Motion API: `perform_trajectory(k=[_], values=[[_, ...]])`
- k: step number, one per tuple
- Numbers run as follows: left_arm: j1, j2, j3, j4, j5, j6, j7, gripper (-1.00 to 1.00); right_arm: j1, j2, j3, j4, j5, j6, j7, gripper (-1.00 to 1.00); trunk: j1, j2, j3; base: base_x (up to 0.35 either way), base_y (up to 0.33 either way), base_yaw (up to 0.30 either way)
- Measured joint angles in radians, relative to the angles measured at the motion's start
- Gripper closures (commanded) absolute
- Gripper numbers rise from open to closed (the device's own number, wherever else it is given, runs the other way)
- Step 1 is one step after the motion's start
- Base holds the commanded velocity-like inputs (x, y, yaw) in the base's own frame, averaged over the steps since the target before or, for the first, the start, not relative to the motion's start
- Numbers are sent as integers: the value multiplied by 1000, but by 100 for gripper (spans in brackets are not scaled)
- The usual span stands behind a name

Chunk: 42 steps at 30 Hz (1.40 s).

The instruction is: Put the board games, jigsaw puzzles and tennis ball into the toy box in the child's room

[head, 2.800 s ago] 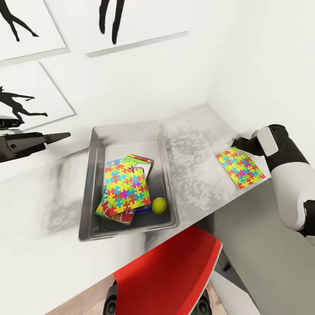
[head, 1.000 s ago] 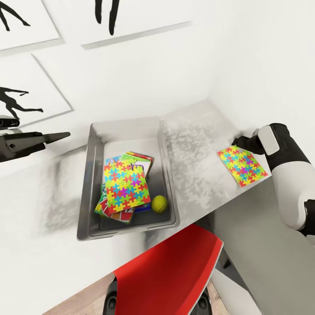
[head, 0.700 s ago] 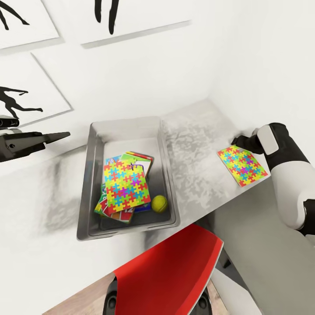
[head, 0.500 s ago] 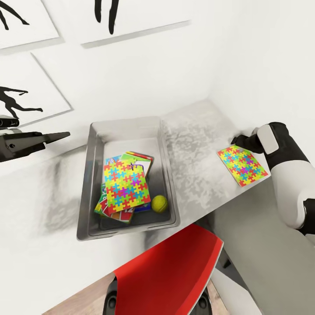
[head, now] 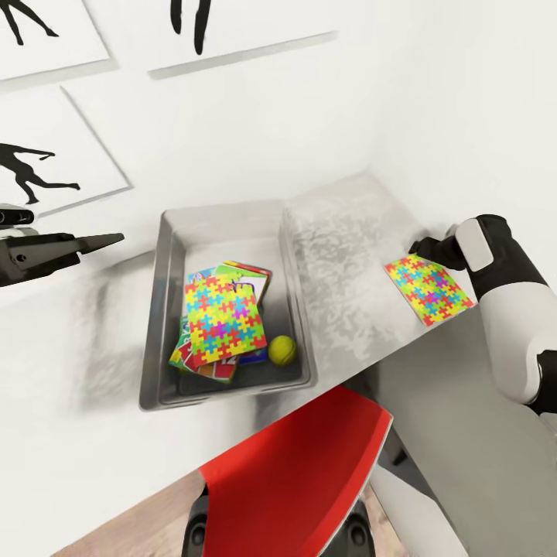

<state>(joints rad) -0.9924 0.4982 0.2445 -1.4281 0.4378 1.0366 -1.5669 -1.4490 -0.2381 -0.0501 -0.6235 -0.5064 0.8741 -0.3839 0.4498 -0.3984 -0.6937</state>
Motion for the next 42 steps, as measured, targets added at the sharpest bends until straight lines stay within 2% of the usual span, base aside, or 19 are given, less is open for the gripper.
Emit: perform_trajectory(k=[11,42], values=[[-1,5,1,0,1,0,0,-100,0,-4,1,0,0,1,0,-100,0,0,0,-60,0,0],[-1,20,1,0,9,0,0,-100,0,-6,2,0,0,4,0,-100,0,0,0,-318,0,0]])
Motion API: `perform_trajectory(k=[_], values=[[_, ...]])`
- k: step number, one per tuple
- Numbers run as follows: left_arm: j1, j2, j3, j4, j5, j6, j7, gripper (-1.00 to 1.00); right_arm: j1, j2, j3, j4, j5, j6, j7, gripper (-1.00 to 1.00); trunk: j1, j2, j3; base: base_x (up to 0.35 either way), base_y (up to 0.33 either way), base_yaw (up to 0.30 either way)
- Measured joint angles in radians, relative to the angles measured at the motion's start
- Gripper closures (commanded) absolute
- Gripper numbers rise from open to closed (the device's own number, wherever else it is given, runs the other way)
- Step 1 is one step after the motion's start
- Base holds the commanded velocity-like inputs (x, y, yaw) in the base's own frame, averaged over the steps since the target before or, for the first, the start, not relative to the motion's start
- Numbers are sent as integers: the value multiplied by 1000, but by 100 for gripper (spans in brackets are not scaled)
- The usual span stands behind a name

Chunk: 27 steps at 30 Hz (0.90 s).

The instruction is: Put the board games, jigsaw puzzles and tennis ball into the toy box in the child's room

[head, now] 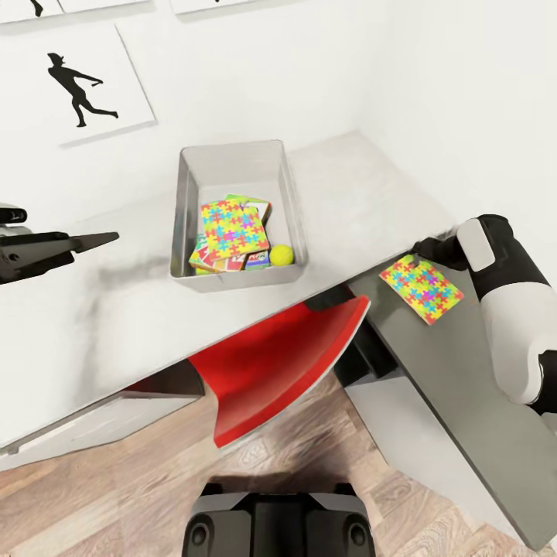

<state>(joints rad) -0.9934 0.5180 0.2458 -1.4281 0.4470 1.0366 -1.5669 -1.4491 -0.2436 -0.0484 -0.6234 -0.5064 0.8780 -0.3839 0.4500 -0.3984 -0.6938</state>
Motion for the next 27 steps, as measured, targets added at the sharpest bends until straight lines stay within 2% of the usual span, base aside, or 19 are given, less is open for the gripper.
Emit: perform_trajectory(k=[7,27], values=[[0,5,0,0,25,0,0,-100,0,-1,0,0,0,0,0,-100,-1,0,0,-84,0,0],[0,14,0,0,31,0,0,-100,0,0,0,0,0,1,0,-100,-1,0,0,-4,0,0]])
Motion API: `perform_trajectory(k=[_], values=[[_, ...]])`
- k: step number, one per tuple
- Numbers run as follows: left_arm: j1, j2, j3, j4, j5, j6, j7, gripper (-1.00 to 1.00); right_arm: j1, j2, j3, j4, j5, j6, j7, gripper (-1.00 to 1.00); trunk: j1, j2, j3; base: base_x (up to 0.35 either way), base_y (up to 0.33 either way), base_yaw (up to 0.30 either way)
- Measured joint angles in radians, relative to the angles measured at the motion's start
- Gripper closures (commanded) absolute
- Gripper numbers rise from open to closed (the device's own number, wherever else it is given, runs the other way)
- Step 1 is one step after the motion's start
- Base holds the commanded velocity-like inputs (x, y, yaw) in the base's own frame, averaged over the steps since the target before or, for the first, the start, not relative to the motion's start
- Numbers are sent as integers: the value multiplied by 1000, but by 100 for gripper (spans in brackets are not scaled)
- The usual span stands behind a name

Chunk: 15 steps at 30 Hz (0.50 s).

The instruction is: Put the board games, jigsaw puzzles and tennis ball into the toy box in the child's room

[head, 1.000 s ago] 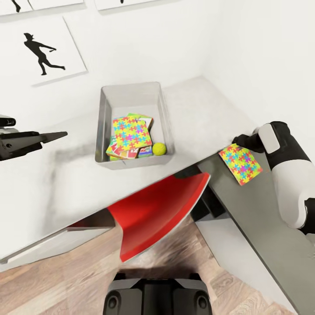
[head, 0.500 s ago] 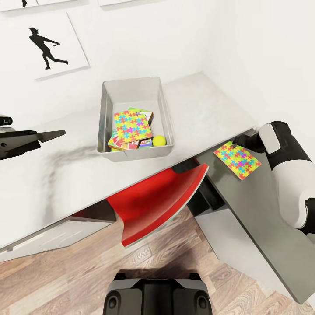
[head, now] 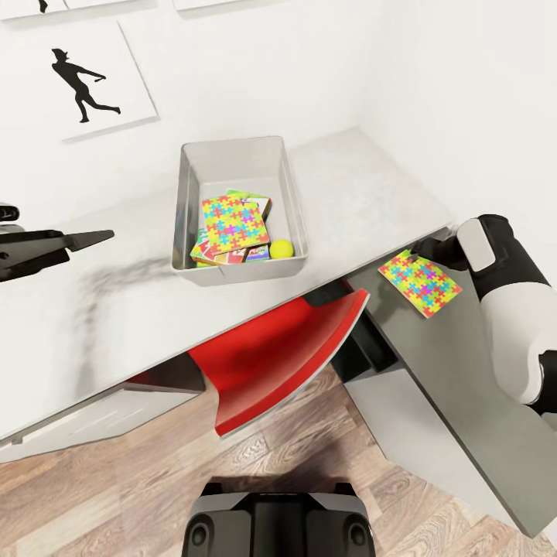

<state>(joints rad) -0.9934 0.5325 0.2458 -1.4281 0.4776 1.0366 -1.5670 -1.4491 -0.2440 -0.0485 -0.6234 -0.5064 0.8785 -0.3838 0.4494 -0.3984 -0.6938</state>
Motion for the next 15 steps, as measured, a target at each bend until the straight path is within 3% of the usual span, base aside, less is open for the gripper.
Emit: perform_trajectory(k=[15], values=[[0,1,0,0,3,0,0,-100,0,11,1,9,10,0,0,-100,0,0,0,0,0,0]])
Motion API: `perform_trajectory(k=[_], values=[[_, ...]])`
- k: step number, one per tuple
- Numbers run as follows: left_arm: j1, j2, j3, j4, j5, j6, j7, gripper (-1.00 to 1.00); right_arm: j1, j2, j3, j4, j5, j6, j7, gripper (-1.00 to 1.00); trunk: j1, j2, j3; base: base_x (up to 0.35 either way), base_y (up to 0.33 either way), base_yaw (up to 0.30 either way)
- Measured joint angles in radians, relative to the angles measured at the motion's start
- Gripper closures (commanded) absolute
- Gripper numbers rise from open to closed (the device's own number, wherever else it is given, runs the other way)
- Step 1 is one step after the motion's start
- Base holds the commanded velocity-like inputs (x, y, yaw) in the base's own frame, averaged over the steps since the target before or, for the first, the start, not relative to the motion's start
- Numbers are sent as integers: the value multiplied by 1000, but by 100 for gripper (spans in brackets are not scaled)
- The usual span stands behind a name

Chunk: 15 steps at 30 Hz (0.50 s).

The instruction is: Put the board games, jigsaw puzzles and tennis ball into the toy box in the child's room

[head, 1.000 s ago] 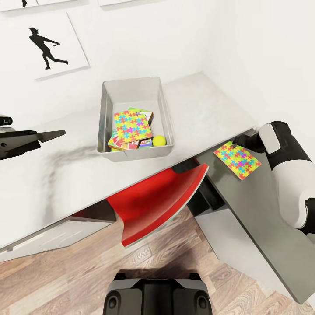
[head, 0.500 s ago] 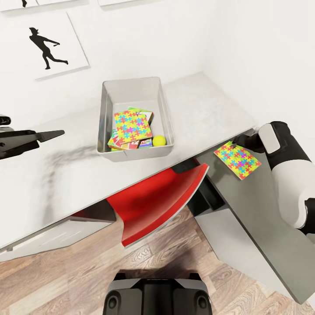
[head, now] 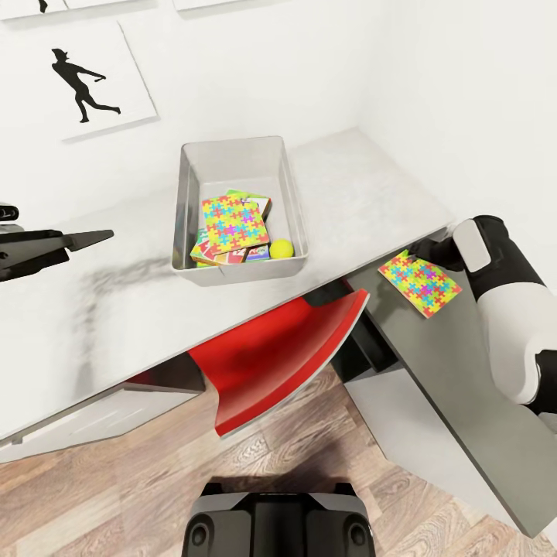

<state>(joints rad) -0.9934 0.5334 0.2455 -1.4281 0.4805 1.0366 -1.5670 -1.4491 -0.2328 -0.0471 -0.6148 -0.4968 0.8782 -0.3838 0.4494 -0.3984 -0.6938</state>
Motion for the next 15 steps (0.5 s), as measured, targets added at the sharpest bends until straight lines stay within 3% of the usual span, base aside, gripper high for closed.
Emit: perform_trajectory(k=[15], values=[[0,13,0,0,0,0,0,-100,0,1,11,7,2,0,0,-100,0,0,0,0,0,0]])
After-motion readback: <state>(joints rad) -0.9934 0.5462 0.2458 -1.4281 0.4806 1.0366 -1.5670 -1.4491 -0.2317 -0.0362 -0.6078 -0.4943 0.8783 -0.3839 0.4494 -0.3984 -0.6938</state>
